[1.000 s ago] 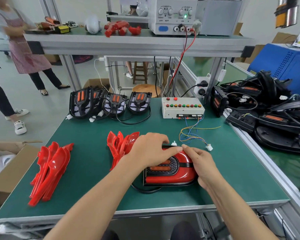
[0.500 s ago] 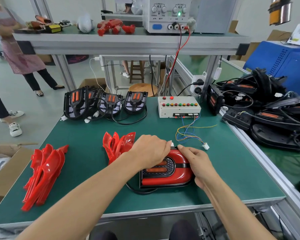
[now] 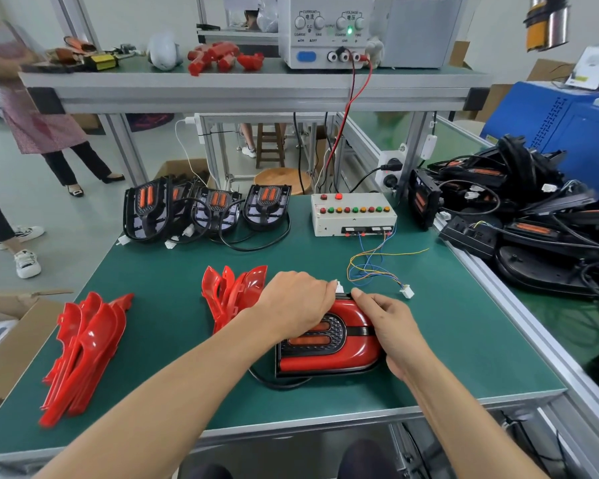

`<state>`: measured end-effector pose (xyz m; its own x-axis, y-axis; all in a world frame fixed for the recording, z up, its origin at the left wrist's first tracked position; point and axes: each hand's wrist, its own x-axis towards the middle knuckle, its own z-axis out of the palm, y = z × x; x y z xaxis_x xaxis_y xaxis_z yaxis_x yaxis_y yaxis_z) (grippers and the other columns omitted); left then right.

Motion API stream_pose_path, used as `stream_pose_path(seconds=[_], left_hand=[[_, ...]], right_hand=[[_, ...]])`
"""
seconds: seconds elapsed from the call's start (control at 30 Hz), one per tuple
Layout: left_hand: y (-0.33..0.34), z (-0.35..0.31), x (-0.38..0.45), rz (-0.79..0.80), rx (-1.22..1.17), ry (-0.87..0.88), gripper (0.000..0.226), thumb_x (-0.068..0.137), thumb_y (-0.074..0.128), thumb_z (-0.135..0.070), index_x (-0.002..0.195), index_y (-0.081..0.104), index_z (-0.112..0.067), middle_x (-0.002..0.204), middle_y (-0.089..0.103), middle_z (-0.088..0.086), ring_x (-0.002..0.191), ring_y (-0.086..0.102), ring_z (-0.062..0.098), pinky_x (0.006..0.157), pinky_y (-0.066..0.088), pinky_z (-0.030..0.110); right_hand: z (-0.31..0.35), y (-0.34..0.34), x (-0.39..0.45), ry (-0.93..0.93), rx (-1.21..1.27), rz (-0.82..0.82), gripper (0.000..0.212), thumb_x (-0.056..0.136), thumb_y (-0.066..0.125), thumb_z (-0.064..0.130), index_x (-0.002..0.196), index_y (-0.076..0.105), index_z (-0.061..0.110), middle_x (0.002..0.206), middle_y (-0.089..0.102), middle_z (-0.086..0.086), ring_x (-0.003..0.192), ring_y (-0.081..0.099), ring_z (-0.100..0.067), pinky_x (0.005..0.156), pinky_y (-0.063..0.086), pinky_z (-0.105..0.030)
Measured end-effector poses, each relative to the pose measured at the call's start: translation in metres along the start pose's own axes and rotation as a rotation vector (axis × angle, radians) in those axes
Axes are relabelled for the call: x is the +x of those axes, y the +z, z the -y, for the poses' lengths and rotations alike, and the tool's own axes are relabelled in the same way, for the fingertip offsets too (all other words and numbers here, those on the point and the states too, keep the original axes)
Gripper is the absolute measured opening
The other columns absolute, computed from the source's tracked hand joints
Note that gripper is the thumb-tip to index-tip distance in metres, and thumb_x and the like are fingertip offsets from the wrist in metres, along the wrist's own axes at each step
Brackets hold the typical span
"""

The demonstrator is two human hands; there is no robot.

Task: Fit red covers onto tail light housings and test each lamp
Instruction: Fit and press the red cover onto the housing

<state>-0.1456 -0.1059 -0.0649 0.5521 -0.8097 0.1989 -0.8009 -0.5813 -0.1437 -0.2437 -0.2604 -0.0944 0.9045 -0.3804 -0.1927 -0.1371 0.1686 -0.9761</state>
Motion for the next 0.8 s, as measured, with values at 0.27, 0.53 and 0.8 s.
stream_pose_path(seconds=[0.27, 0.53, 0.8], left_hand=[[0.008, 0.007, -0.002, 0.035, -0.186, -0.160, 0.051, 0.112, 0.021, -0.036, 0.070, 0.044, -0.017, 0.057, 0.035, -0.003, 0.072, 0.060, 0.040, 0.061, 0.039, 0.042], [0.010, -0.004, -0.008, 0.039, -0.242, -0.279, 0.039, 0.112, 0.021, -0.020, 0.133, 0.050, -0.004, 0.067, 0.040, -0.001, 0.066, 0.048, 0.033, 0.057, 0.037, 0.044], [0.004, -0.011, -0.015, 0.136, -0.327, -0.440, 0.046, 0.108, 0.027, -0.010, 0.154, 0.026, -0.005, 0.103, 0.064, 0.014, 0.088, 0.063, 0.039, 0.061, 0.036, 0.041]], right_hand=[[-0.007, -0.028, -0.003, 0.029, 0.123, 0.243, 0.043, 0.095, 0.059, 0.045, 0.123, 0.072, 0.014, 0.122, 0.073, -0.012, 0.109, 0.070, -0.025, 0.092, 0.056, -0.039], [-0.005, -0.017, -0.001, -0.015, 0.130, 0.115, 0.030, 0.096, 0.065, 0.029, 0.112, 0.073, 0.005, 0.110, 0.074, -0.023, 0.091, 0.070, -0.029, 0.086, 0.057, -0.043], [-0.001, -0.015, 0.001, 0.014, 0.172, 0.175, 0.040, 0.085, 0.068, 0.028, 0.113, 0.071, -0.001, 0.105, 0.076, -0.020, 0.086, 0.072, -0.023, 0.077, 0.061, -0.031]])
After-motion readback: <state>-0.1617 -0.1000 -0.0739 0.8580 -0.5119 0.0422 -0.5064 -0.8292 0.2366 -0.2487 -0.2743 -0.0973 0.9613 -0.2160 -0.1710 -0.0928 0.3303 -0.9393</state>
